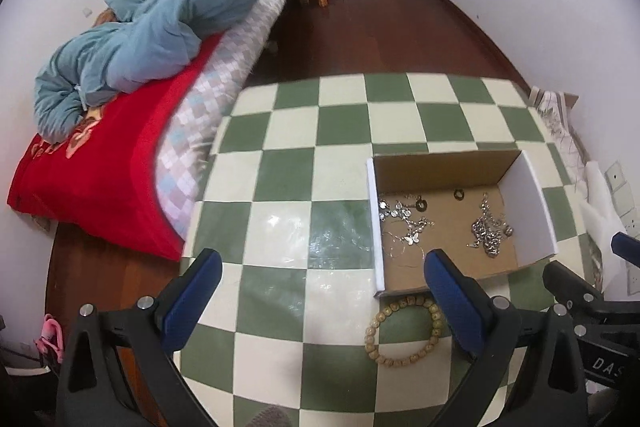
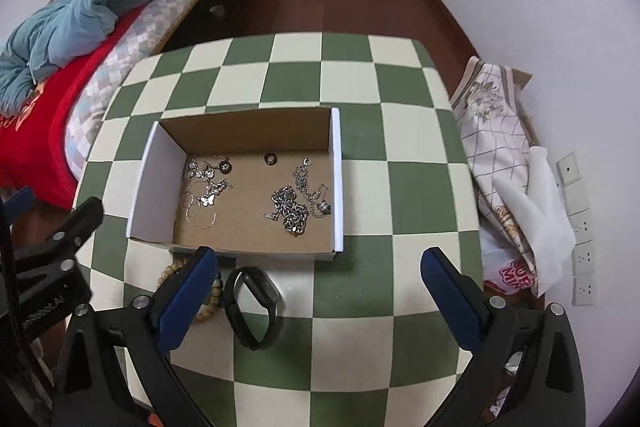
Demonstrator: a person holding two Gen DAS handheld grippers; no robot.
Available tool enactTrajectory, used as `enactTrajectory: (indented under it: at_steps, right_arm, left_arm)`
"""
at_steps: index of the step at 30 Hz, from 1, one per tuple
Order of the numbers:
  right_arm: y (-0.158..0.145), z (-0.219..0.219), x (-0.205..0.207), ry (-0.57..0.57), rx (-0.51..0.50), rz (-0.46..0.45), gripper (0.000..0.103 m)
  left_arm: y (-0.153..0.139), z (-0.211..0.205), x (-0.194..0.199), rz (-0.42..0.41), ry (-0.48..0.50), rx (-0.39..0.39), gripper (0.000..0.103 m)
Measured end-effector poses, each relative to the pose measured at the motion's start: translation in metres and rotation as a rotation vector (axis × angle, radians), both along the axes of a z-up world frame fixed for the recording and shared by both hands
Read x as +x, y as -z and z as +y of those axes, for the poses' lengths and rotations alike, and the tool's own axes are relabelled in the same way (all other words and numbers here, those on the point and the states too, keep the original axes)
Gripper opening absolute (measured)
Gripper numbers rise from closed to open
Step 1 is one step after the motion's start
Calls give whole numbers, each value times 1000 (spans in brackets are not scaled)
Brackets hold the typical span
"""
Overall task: Organize jewelry
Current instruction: 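Lift both open grippers back toward the bead bracelet and watch band, then grasp the wooden bead bracelet with the left gripper while the right gripper grasps the black watch band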
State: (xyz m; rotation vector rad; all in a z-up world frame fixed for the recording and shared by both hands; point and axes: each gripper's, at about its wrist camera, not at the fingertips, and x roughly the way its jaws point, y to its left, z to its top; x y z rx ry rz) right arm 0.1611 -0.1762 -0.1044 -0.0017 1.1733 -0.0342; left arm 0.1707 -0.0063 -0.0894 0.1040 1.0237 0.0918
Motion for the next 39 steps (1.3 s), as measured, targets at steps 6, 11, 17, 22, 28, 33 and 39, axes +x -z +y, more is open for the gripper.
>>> enactTrajectory:
  at_steps: [6,11,17,22,28,33,39]
  right_arm:
    - [-18,-3,-23,15,15,-41,103]
    - [-9,-3,-42,15,44,-28,103]
    - [34,-1,-51,23,52,43,102]
    - [61,1,-48,26,50,65,80]
    - [92,5,-36,18,111,118,66]
    - [111,7,-31,-9,142,163,31]
    - [109,-2,-36,-11,127,169,10]
  left_arm:
    - [-23,10,-27,-71,-44,6,103]
    - [-12,15,-48,-55,-62,8,103]
    - [42,17,-46,69,-66,10,103]
    - [86,14,-38,159,-50,-1,100]
    - [118,6,-28,243,-3,-48,81]
    - [128,-2,-22,270,33,-62,63]
    - [126,-4,-19,262,64,-130,22]
